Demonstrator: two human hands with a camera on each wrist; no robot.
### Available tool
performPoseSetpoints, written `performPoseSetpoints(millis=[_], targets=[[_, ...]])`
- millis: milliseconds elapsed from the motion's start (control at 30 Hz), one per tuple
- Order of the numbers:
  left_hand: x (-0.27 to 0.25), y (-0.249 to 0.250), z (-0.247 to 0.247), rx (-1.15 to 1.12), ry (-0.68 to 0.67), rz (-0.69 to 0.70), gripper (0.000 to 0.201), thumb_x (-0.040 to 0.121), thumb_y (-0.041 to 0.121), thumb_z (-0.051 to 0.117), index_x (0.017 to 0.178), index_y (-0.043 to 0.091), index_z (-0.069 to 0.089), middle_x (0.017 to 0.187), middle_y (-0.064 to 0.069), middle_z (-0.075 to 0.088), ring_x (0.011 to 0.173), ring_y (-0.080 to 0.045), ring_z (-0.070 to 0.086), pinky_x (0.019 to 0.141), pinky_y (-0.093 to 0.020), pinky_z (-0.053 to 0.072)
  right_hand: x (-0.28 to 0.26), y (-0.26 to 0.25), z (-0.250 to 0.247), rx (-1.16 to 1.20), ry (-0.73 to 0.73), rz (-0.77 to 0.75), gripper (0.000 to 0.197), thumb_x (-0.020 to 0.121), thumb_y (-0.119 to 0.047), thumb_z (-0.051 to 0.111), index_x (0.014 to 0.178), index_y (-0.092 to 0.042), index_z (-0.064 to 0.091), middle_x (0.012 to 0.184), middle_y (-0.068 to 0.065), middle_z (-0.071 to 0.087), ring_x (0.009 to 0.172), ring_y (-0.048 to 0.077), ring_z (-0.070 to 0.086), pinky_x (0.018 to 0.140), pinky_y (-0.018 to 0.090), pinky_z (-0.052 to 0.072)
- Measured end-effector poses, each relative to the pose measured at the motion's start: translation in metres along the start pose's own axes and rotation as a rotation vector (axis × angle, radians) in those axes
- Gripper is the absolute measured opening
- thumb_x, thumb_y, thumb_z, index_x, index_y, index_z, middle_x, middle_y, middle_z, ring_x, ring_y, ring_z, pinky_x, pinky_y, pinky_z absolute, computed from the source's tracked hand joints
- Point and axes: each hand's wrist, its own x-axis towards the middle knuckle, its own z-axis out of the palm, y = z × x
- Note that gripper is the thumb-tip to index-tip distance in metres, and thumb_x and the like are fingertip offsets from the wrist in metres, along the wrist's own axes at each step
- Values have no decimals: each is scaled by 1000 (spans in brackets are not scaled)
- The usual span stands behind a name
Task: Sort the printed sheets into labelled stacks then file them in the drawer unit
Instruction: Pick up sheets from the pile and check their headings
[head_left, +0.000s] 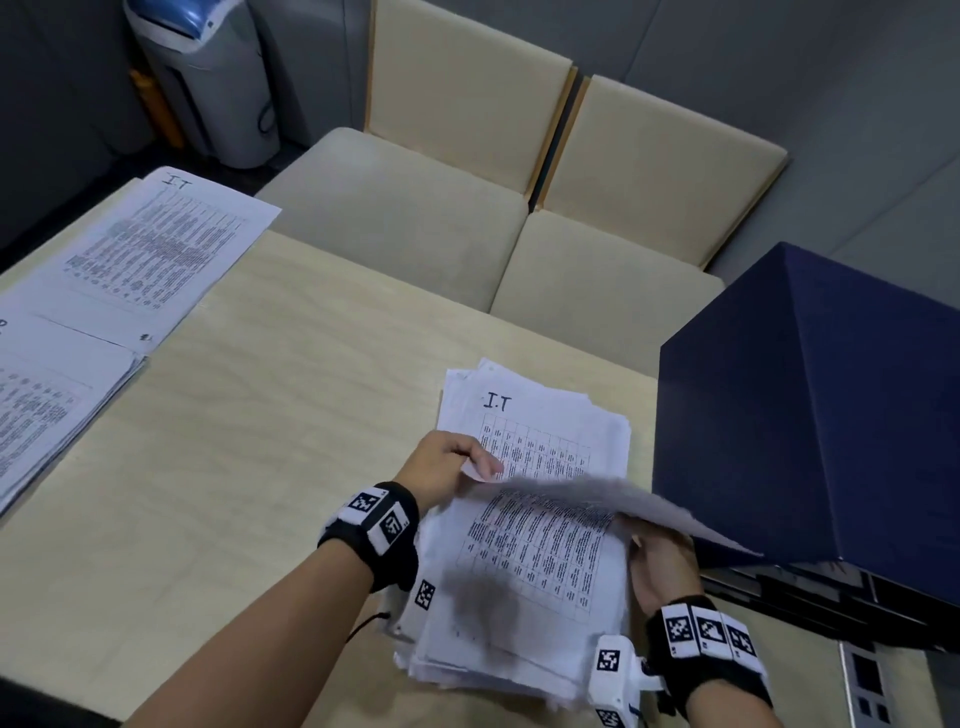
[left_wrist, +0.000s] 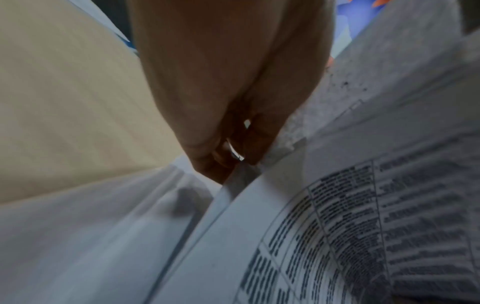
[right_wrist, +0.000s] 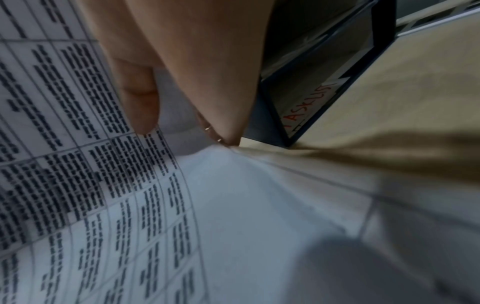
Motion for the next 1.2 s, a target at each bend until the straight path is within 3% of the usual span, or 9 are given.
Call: performPoseSetpoints(millis=[67, 167, 367, 433, 633, 800, 933, 1100, 1200], targets=[[5, -5, -2, 60, 93, 7, 42, 80, -17, 40, 71, 12, 69, 91, -10, 75, 96, -28, 66, 78, -33, 51, 1, 0, 1, 4, -26, -26, 13, 80, 7, 67, 80, -6, 64, 72, 3, 75, 66, 12, 71, 62, 20, 56], [12, -16, -3, 415, 397, -32, 23, 89, 0, 52, 97, 12, 70, 104, -7, 71, 98, -25, 65, 84, -30, 51, 5, 7, -5, -51, 55, -7, 25, 83, 18, 54, 95, -1, 67, 89, 13, 72, 87, 24, 69, 86, 37, 57], [12, -22, 7, 641, 313, -109, 27, 93, 9, 57, 120, 5, 59, 121, -13, 56, 106, -29, 58, 91, -33, 45, -4, 6, 2, 59, 2, 109, 12, 72, 6, 64, 80, -2, 63, 86, 11, 69, 86, 26, 64, 81, 36, 50], [14, -20, 6, 614, 290, -95, 26, 91, 5, 56, 116, 3, 55, 117, -14, 59, 105, -30, 57, 86, -33, 45, -2, 5, 4, 108, -9, 176, 32, 60, -5, 71, 90, -1, 63, 105, 12, 68, 100, 24, 63, 85, 35, 50], [8, -12, -3, 648, 150, -52, 10, 93, 22, 63, 92, 15, 70, 87, -2, 69, 78, -22, 65, 73, -32, 56, 1, 4, 1, 75, -11, 138, 24, 98, 1, 52, 116, 3, 66, 119, 22, 68, 107, 29, 65, 99, 38, 49], [-3, -4, -9, 323, 67, 100, 23, 96, 2, 58, 79, 13, 69, 64, 14, 61, 57, -8, 53, 50, -9, 39, 6, 10, -2, 43, 15, 86, 38, 97, -1, 59, 135, -1, 60, 136, 20, 62, 123, 32, 61, 100, 39, 49], [-5, 4, -14, 63, -36, 18, 49, 79, -25, 39, 66, 7, 75, 84, -2, 77, 84, -14, 71, 79, -22, 56, 2, -3, 12, 160, 262, -142, 32, 106, -4, 40, 131, 11, 54, 149, 21, 44, 146, 16, 40, 119, 31, 33], [9, 0, -9, 316, 269, -23, 42, 84, -14, 40, 98, 9, 72, 108, -9, 72, 99, -21, 68, 90, -30, 52, -19, -5, -8, -63, -44, -20, 19, 98, 2, 47, 86, -11, 54, 86, 12, 52, 78, 24, 51, 59, 21, 53], [15, -5, -3, 507, 312, -99, 30, 91, -1, 49, 118, 3, 63, 118, -13, 65, 110, -29, 60, 94, -33, 47, -1, 7, -13, -31, -181, -97, 21, 85, -8, 65, 105, -14, 63, 77, 7, 52, 68, 16, 60, 61, 17, 55]])
